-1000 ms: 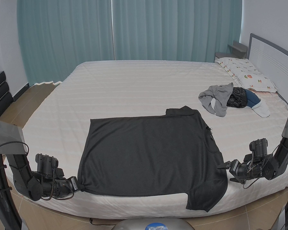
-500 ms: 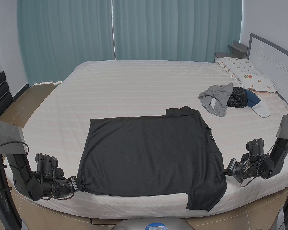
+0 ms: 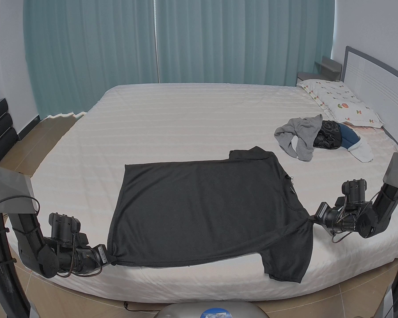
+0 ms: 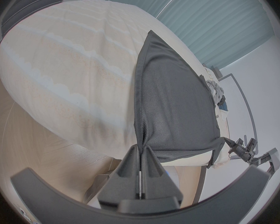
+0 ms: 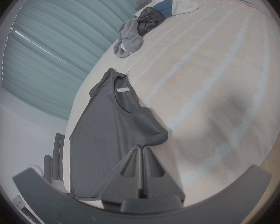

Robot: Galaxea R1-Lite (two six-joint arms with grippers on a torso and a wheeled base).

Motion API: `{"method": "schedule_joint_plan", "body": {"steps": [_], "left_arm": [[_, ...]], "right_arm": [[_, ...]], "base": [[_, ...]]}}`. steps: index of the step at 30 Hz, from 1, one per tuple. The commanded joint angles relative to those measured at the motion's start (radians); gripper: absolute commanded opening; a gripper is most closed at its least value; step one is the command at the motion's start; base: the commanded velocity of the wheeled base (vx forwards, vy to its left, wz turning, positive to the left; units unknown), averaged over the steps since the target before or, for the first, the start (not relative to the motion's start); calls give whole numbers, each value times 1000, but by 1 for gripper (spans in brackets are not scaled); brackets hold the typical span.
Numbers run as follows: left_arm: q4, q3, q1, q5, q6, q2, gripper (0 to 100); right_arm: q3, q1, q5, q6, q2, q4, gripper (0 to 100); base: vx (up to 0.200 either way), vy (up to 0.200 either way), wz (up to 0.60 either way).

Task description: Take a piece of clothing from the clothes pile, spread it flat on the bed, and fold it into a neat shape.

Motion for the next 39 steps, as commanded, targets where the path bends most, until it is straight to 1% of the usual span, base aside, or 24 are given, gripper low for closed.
{"method": "schedule_joint_plan", "body": {"steps": [1, 3, 4, 10, 15, 17, 20, 21, 22, 24, 29, 33, 39], "left_arm": [[0, 2, 0, 0, -1, 0, 0], [0, 2, 0, 0, -1, 0, 0], [0, 2, 0, 0, -1, 0, 0], [0, 2, -1, 0, -1, 0, 0], [0, 1, 0, 0, -1, 0, 0], [0, 1, -1, 0, -1, 0, 0], [0, 2, 0, 0, -1, 0, 0], [0, 1, -1, 0, -1, 0, 0], [0, 2, 0, 0, -1, 0, 0], [0, 2, 0, 0, -1, 0, 0], [0, 2, 0, 0, -1, 0, 0], [0, 1, -1, 0, -1, 0, 0], [0, 1, -1, 0, -1, 0, 0]], "right_arm": [[-53, 5, -2, 1, 56, 3, 0], [-52, 7, 0, -3, 70, 1, 0], [-49, 7, 1, -3, 71, -3, 100], [-39, -4, 12, 7, 27, -7, 100], [25, -18, 24, 6, -64, -2, 100], [136, -7, 78, -20, -107, -8, 100], [241, -5, 141, -97, -128, -40, 100], [248, -7, 146, -100, -130, -43, 100], [312, -5, 192, -135, -124, -71, 100], [349, 1, 215, -155, -111, -94, 100], [402, 28, 221, -160, -73, -152, 100], [410, 47, 222, -160, -42, -189, 100], [407, 50, 221, -152, -5, -246, 100]], "base": [[0, 0, 0], [0, 0, 0], [0, 0, 0], [0, 0, 0], [0, 0, 0], [0, 0, 0], [0, 0, 0], [0, 0, 0], [0, 0, 0], [0, 0, 0], [0, 0, 0], [0, 0, 0], [0, 0, 0]]}}
